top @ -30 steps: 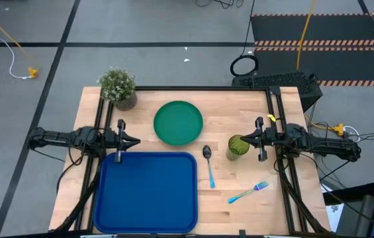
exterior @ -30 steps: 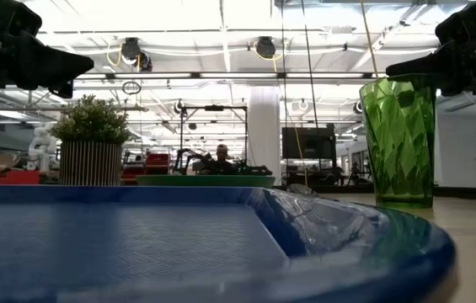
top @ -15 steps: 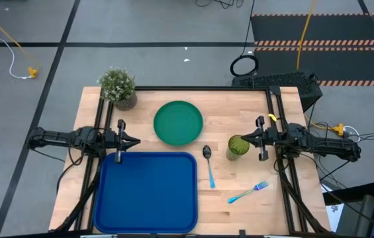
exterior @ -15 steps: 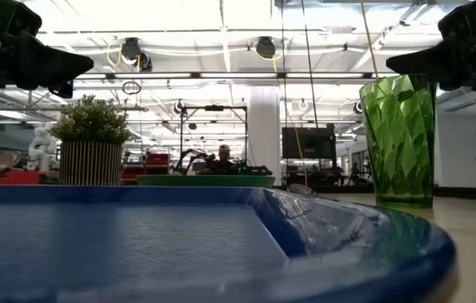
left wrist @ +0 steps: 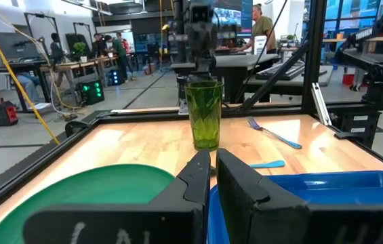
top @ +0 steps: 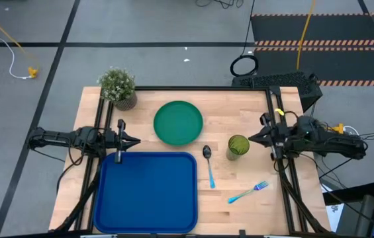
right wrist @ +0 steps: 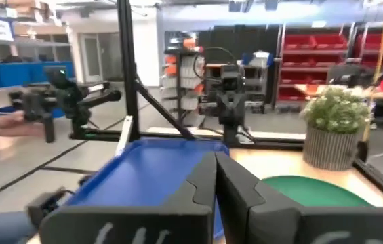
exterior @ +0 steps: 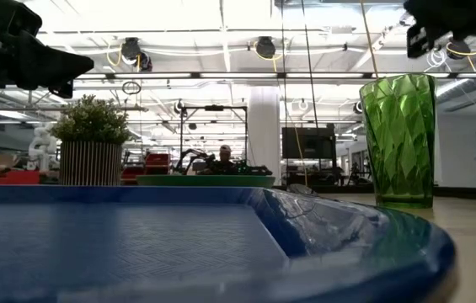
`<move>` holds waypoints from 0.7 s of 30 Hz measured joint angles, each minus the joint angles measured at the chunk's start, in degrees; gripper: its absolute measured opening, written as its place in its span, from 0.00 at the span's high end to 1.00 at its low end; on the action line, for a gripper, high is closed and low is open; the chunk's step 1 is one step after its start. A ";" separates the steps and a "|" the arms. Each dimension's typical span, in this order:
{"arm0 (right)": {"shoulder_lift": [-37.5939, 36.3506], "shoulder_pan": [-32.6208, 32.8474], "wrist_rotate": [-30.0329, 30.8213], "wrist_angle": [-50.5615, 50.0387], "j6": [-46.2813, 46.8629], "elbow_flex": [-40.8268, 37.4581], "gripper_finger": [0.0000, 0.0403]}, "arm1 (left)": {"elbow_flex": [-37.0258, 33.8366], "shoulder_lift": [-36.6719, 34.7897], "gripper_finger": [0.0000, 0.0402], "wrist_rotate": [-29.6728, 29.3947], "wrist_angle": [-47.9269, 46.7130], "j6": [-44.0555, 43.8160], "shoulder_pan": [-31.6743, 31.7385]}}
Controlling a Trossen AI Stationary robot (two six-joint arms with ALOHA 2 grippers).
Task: Pick and place plate/cup/fork/spoon on tray
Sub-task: Put the green glass on the dark blue tray
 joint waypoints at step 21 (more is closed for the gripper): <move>29.19 0.72 3.95 -32.18 5.68 31.73 1.00 | 0.02 0.00 0.92 0.07 0.00 0.00 0.01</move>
